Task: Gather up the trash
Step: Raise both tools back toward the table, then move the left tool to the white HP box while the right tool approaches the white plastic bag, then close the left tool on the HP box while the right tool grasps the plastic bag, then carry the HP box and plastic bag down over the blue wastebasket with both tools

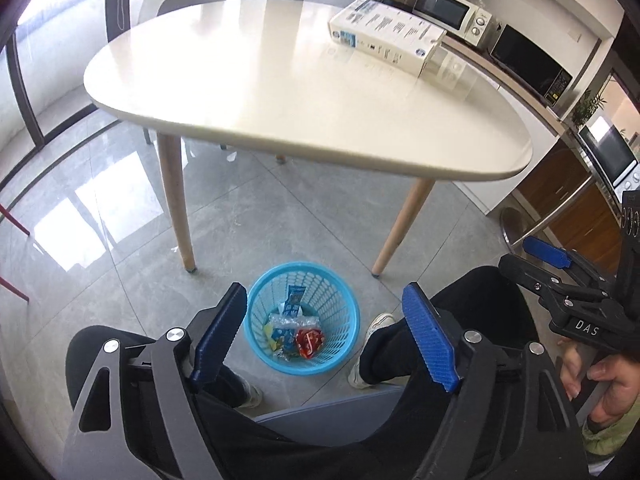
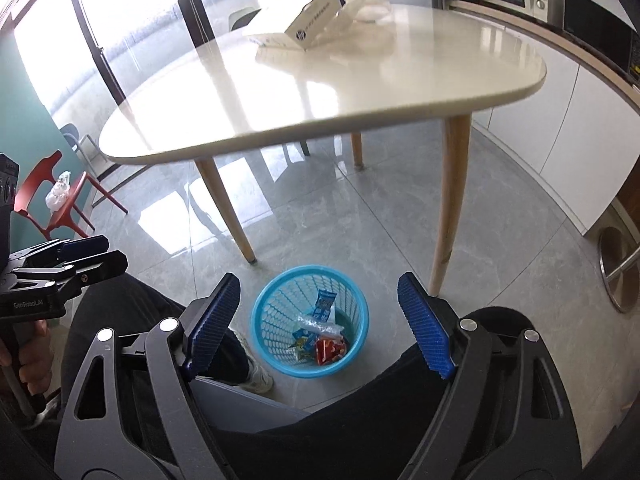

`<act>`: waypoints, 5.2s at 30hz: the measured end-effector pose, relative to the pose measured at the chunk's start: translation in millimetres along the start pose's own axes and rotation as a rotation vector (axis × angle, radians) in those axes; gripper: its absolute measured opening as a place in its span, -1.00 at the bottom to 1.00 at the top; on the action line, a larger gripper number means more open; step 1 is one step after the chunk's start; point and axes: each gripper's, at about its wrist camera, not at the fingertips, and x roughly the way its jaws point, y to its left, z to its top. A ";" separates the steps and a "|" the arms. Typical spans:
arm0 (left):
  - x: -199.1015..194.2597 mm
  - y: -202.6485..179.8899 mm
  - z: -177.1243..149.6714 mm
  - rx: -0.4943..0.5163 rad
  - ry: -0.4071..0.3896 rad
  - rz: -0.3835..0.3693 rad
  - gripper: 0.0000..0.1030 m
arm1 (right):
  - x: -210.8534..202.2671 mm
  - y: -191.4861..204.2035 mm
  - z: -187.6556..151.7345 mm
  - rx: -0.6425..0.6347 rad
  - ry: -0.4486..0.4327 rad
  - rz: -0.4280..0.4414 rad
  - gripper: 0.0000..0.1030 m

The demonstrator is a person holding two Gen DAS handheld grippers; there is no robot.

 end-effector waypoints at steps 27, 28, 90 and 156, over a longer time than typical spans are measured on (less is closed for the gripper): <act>-28.4 -46.7 143.6 -0.049 -0.226 0.084 0.89 | -45.7 -38.6 104.1 -0.076 -0.240 -0.009 0.83; -24.6 -49.2 148.4 -0.048 -0.228 0.096 0.89 | -45.2 -42.9 107.3 -0.075 -0.242 -0.007 0.83; 111.4 -40.8 256.3 -0.529 0.099 0.006 0.82 | 130.4 -126.6 274.4 0.216 -0.020 0.353 0.58; 57.8 -71.6 241.9 -0.056 0.027 0.166 0.49 | 54.8 -118.5 230.7 0.089 -0.134 0.260 -0.94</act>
